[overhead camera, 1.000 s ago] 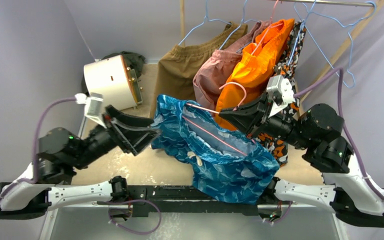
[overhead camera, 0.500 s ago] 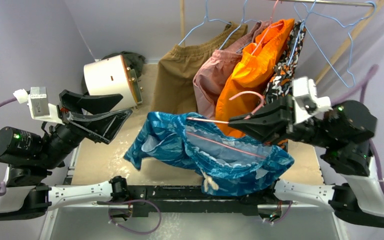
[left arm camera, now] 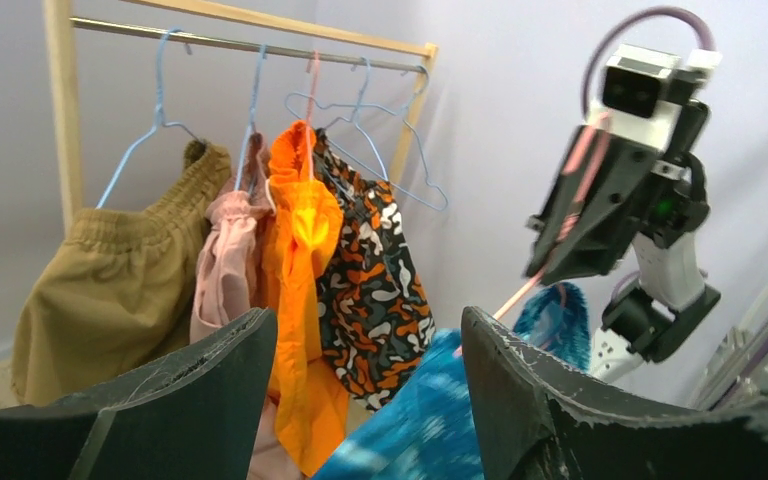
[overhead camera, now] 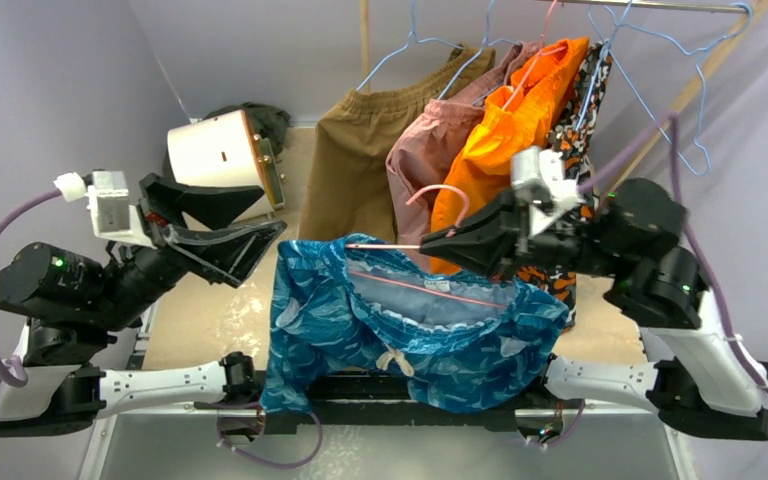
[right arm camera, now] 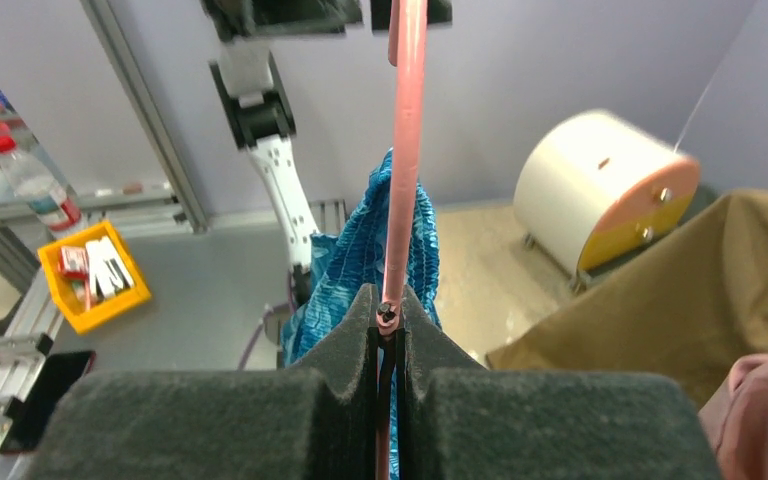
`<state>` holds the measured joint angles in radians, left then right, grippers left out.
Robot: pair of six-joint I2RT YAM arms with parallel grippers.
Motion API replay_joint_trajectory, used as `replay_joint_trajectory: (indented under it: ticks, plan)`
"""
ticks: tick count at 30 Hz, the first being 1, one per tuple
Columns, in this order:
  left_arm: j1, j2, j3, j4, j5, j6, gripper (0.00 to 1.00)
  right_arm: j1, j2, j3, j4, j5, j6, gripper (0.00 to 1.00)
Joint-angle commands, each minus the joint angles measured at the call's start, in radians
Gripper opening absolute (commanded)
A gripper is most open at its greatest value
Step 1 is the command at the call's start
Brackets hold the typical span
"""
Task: Place the shorts on the hanger
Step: Hang the shorts on the hanger.
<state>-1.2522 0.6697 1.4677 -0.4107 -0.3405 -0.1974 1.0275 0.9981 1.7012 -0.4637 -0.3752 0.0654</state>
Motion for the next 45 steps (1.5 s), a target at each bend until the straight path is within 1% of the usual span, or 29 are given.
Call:
replay_joint_trajectory:
  ticks: [1, 3, 6, 9, 14, 18, 20, 25, 33, 35, 38, 42, 45]
  plan:
    - [0.0, 0.071, 0.081, -0.063, 0.15, 0.089, 0.66, 0.002, 0.039, -0.026, -0.001, 0.032, -0.033, 0.0]
    - [-0.001, 0.106, 0.111, -0.149, 0.21, 0.118, 0.66, 0.003, 0.039, -0.028, -0.007, 0.03, -0.033, 0.0]
    - [-0.001, 0.151, 0.131, -0.26, 0.259, 0.152, 0.65, 0.002, 0.036, -0.03, -0.023, 0.028, -0.034, 0.0]
    - [-0.001, 0.162, 0.112, -0.312, 0.272, 0.187, 0.61, 0.002, 0.028, -0.039, -0.032, 0.026, -0.03, 0.0]
    - [-0.001, 0.127, 0.035, -0.283, 0.183, 0.216, 0.52, 0.003, 0.004, -0.067, -0.031, 0.038, -0.026, 0.0]
    - [-0.001, 0.147, 0.017, -0.284, 0.123, 0.241, 0.46, 0.003, 0.0, -0.073, -0.03, 0.032, -0.024, 0.0]
    - [-0.001, 0.157, 0.019, -0.273, 0.134, 0.239, 0.44, 0.003, 0.001, -0.075, -0.03, 0.032, -0.026, 0.0]
    - [-0.001, 0.161, 0.007, -0.206, 0.204, 0.221, 0.44, 0.002, -0.008, -0.091, -0.023, 0.029, -0.029, 0.0]
    - [-0.001, 0.227, 0.021, -0.214, 0.2, 0.209, 0.37, 0.002, -0.01, -0.104, -0.021, -0.004, -0.034, 0.0]
    - [-0.001, 0.248, 0.048, -0.203, 0.188, 0.2, 0.37, 0.003, -0.012, -0.106, -0.021, -0.024, -0.042, 0.0]
    - [-0.001, 0.302, 0.115, -0.224, 0.219, 0.188, 0.41, 0.003, -0.024, -0.116, -0.019, -0.055, -0.065, 0.0]
    - [-0.001, 0.382, 0.17, -0.269, 0.318, 0.166, 0.49, 0.002, -0.048, -0.143, -0.017, -0.08, -0.09, 0.0]
    - [0.001, 0.409, 0.171, -0.277, 0.357, 0.147, 0.5, 0.002, -0.072, -0.166, -0.014, -0.084, -0.103, 0.0]
